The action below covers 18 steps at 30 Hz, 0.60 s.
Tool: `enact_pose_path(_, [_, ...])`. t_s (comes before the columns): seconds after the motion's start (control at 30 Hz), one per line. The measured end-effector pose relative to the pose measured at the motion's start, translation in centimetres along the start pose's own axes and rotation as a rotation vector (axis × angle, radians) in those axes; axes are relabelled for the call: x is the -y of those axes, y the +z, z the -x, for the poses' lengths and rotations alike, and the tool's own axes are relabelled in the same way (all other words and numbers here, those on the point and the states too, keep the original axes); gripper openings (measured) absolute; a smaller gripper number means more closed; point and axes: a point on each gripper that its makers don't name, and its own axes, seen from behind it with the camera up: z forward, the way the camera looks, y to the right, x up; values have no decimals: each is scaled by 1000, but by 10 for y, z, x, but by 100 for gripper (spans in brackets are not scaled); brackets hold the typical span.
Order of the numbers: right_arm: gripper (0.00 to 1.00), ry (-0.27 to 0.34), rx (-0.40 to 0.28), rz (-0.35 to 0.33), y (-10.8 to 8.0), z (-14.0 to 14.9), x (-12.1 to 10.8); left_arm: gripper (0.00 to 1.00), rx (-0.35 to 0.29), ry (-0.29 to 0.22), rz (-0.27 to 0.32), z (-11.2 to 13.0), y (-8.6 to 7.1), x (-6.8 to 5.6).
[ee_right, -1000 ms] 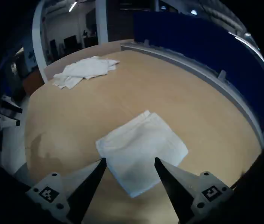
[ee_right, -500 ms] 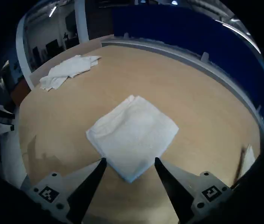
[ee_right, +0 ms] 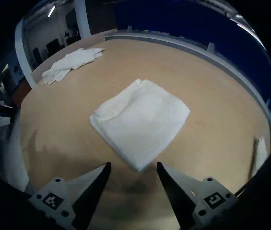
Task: Fold towel
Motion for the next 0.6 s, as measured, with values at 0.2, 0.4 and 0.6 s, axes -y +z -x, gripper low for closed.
enact_pose_path(0.2, [54,13,2,0,3,3,-1,95,1,-1,1,-1,1,0])
enact_pose_path(0.4, [34,31,-9,21,5,3,-6,95,2,-4,0,0,2,1])
enact_pose_path(0.6, [18,46,-8,24,6,5,-10,95,3,-2,0,0,5,1])
